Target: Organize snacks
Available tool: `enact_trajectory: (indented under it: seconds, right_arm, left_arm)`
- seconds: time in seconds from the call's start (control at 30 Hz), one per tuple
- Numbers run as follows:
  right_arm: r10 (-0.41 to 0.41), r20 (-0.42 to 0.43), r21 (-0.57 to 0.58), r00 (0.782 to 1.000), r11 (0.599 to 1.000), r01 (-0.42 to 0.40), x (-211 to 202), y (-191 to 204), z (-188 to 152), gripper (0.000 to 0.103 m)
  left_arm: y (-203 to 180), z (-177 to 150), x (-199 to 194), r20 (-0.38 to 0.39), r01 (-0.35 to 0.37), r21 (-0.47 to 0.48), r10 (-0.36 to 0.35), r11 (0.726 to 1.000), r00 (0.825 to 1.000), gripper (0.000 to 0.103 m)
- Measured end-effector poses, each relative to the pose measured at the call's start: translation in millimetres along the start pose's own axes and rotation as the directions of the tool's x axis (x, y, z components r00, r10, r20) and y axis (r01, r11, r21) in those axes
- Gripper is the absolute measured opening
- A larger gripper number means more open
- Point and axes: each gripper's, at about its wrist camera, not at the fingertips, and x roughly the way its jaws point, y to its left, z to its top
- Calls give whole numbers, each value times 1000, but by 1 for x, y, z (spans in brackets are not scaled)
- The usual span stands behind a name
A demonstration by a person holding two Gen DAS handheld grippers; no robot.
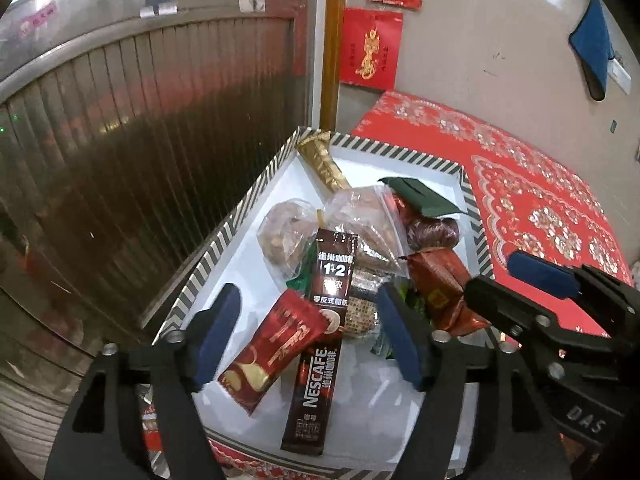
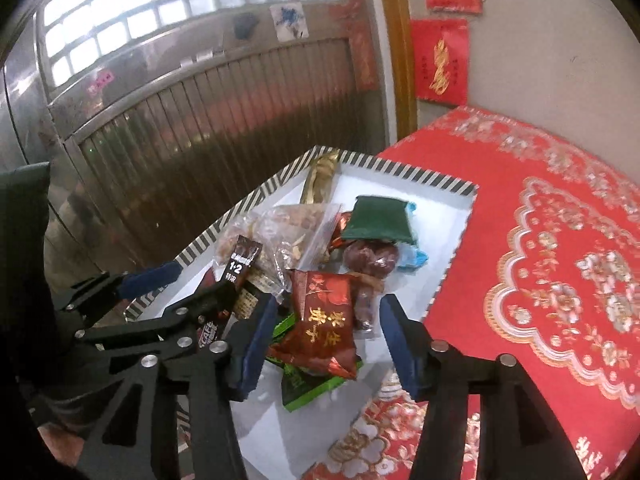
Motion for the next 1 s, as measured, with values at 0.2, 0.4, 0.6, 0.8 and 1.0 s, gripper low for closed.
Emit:
enact_trajectory:
  seconds: [0.2,0.4,0.6,0.8,1.0]
  right_arm:
    - [-77,118,26,990,997,74,-30,-7,-12,74]
    - [-176,215,50,960,984,169,-54,-13,-25,85]
    - [-190,222,110,956,979,169,-62,-29,-34,86]
    - [-190,222,115,957,979,167,-61,-31,-39,86]
    - [-193,220,107,956,979,173,-61,-28,-41,86]
  left_arm:
    - [-8,-3,-11,39,11,-5,-11,1000,999,74]
    - [-22,-5,-27,110,-32,20,29,999,993,74]
    - [-37,-5,-42,186,-101,83,84,991,979,82]
    - [-39,-6,-41,167,-76,88,61,993,984,82]
    - [-37,-7,-40,163,-76,75,63,994,985,82]
